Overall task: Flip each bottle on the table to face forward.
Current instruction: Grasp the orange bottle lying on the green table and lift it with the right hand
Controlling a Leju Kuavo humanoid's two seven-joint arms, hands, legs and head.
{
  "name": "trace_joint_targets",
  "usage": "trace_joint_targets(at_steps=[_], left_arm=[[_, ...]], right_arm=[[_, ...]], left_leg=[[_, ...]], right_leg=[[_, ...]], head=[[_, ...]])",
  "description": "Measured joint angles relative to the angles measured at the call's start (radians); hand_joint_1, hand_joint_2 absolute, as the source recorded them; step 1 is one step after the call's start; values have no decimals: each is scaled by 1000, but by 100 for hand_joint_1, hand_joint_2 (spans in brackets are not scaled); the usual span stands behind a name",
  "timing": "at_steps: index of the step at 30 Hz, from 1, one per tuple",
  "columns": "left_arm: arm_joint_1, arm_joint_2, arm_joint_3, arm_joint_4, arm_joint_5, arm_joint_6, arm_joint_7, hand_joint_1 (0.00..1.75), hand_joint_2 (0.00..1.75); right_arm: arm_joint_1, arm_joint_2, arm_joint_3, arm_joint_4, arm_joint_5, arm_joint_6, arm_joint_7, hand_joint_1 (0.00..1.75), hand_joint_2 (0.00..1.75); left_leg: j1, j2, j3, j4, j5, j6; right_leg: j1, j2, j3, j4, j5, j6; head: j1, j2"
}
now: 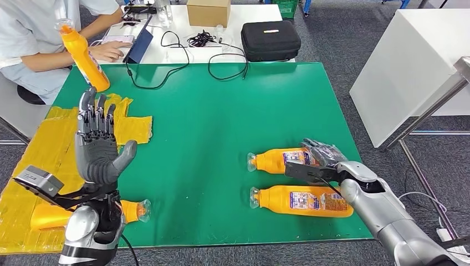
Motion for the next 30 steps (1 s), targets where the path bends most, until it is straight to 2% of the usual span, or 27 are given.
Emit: trace_joint_targets(at_steps=[9, 13, 14, 15, 18, 19, 21, 30], left_arm=[[-23, 0, -16, 20, 5, -2, 4, 0, 175], [-26, 0, -23, 24, 6, -2, 5, 0, 175], [-26, 0, -23, 24, 6, -2, 5, 0, 175], [-26, 0, -23, 25, 7, -2, 5, 0, 175], [-27, 0, -24, 25, 8, -2, 6, 0, 175], [-27, 0, -25, 25, 9, -2, 7, 0, 175], [-26, 0, -26, 25, 12, -1, 10, 0, 175], [-22, -2, -29, 25, 12, 3, 20, 0, 175]], right_arm=[[-42, 27, 45, 103, -1, 7, -6, 0, 175], [-63, 47, 59, 154, 35, -40, 25, 0, 175], [-67, 53, 62, 166, 43, -51, 33, 8, 175], [-71, 58, 65, 175, 48, -58, 38, 35, 175], [-79, 70, 70, 198, 60, -78, 53, 144, 175], [-80, 74, 71, 205, 70, -94, 64, 161, 175], [-78, 87, 72, 220, 102, -143, 92, 175, 175], [-44, 151, -5, 251, 270, -322, 145, 175, 175]], left_leg=[[0, 0, 1, 0, 0, 0], [0, 1, 2, 0, 0, 0], [0, 1, 3, 0, 0, 0], [0, 2, 3, 0, 0, 0], [0, 3, 5, 0, 0, 0], [0, 3, 5, 0, 0, 0], [0, 3, 5, 0, 0, 0], [0, 3, 4, 0, 2, 0]], right_leg=[[0, 0, 0, 0, 0, 0], [0, 0, 1, 0, 0, 0], [0, 0, 2, 0, 0, 0], [0, 1, 2, 0, 0, 0], [0, 1, 3, 0, 0, 0], [0, 1, 4, 0, 0, 0], [0, 1, 4, 0, 1, 0], [0, 1, 3, 0, 2, 0]], head=[[0, 0], [0, 0], [0, 0], [0, 0], [0, 0], [0, 0], [0, 0], [0, 0]])
